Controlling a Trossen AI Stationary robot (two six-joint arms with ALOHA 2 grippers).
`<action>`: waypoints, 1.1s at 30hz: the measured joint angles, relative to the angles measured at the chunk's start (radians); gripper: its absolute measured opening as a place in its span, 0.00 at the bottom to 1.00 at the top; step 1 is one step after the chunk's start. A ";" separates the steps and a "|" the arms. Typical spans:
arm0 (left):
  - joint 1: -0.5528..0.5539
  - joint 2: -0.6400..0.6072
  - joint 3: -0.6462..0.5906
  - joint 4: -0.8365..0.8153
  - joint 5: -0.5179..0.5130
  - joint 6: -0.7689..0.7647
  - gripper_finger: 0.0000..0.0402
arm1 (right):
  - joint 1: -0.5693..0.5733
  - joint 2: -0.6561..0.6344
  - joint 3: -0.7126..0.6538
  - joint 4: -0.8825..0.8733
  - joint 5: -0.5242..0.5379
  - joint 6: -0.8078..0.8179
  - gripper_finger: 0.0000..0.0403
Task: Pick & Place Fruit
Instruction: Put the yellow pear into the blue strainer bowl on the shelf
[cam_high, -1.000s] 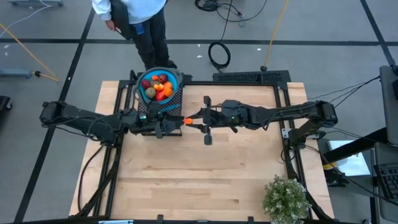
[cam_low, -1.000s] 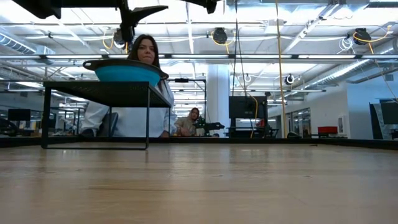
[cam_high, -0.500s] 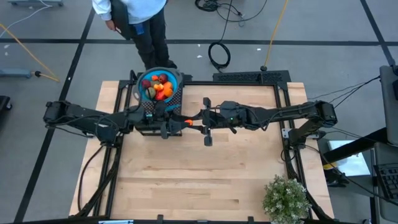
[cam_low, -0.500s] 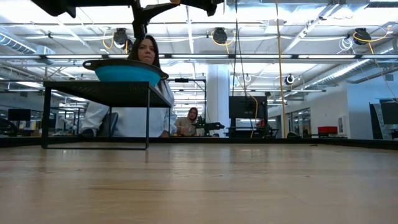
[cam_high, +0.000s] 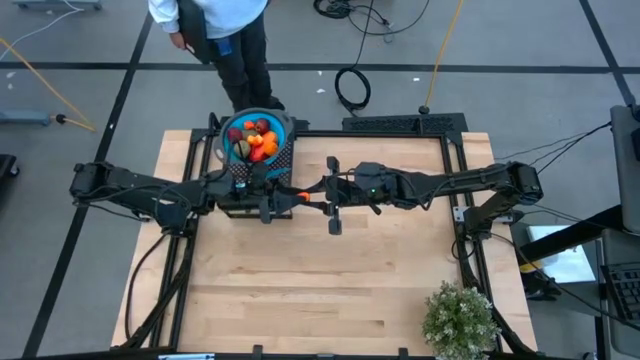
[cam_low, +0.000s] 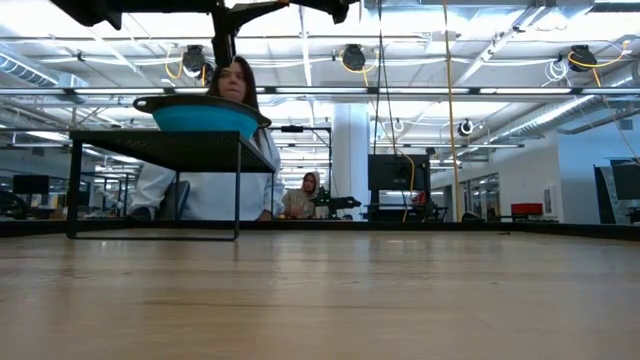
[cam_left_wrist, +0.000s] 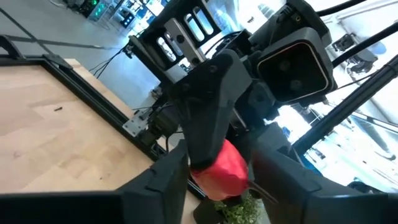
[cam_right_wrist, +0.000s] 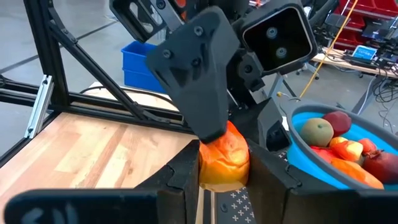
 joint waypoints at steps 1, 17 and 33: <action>0.000 0.000 0.000 -0.002 -0.001 0.000 0.41 | 0.000 0.000 0.000 0.000 -0.001 0.000 0.24; 0.020 -0.006 0.000 -0.034 0.045 -0.030 0.26 | 0.000 -0.002 0.001 -0.064 -0.007 0.000 0.38; 0.019 -0.161 0.001 -0.295 0.043 -0.036 0.26 | 0.000 -0.091 0.001 -0.269 0.057 0.004 0.47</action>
